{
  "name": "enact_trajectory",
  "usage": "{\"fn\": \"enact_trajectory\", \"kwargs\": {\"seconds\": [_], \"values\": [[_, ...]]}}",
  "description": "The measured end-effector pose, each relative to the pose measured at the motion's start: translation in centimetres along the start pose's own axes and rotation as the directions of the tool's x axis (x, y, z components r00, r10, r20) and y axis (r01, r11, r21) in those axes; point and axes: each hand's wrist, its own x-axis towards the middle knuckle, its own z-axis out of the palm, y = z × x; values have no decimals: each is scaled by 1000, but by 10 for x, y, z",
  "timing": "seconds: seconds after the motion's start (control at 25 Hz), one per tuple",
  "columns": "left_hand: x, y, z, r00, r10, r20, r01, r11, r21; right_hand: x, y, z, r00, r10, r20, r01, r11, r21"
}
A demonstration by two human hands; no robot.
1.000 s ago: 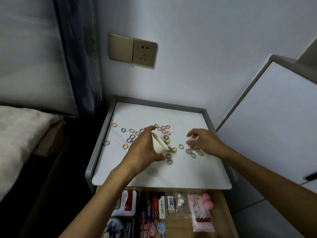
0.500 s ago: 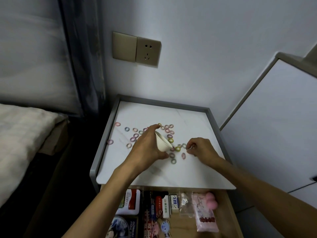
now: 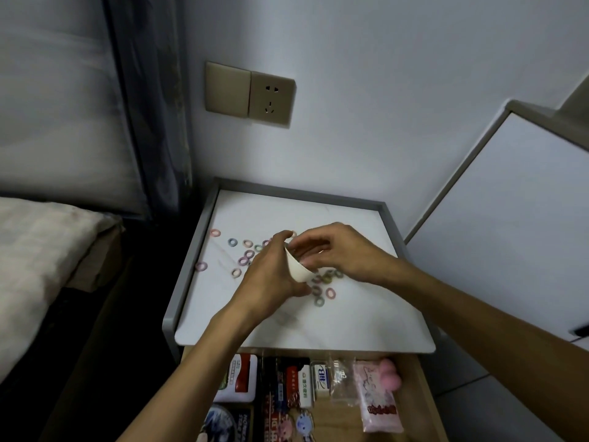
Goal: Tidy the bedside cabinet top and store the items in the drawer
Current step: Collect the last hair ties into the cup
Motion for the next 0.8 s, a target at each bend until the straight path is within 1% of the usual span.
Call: {"fn": "enact_trajectory", "kwargs": {"seconds": [0.04, 0.08, 0.12, 0.16, 0.2, 0.24, 0.32, 0.36, 0.4, 0.48, 0.6, 0.72, 0.8], "values": [[0, -1, -2, 1000, -6, -16, 6, 1000, -14, 1, 2, -3, 999, -6, -38, 7, 1000, 29], [0, -1, -4, 999, -16, -36, 16, 1000, -21, 2, 8, -7, 994, 5, -107, 3, 997, 72], [0, -3, -7, 998, -28, -58, 27, 999, -21, 4, 16, -12, 982, 45, -184, -27, 995, 99], [0, -4, -11, 996, -37, -81, 35, 999, -18, 8, 27, -17, 963, 108, -246, -90, 993, 83], [0, -5, -15, 994, -42, -101, 40, 999, -18, 13, 39, -22, 942, 179, -283, -183, 983, 12], [1, -6, -20, 992, -45, -119, 44, 999, -18, 20, 52, -26, 922, 257, -288, -294, 951, -91], [4, -9, -30, 986, -56, -156, 54, 998, -13, 40, 76, -30, 877, 417, -239, -475, 831, -290], [5, -10, -35, 983, -65, -174, 64, 998, -12, 50, 83, -31, 854, 470, -222, -520, 781, -348], [5, -12, -39, 979, -76, -188, 74, 997, -20, 61, 89, -31, 841, 492, -227, -541, 753, -375], [7, -14, -45, 976, -96, -197, 85, 994, -63, 81, 96, -28, 837, 490, -243, -547, 744, -383], [10, -18, -50, 975, -105, -197, 95, 994, -61, 96, 105, -10, 868, 449, -213, -496, 753, -432], [12, -20, -53, 973, -110, -200, 98, 993, -67, 89, 111, 8, 908, 310, -282, -402, 834, -379], [11, -19, -53, 973, -107, -206, 98, 994, -51, 80, 113, 13, 912, 250, -327, -361, 867, -344]]}}
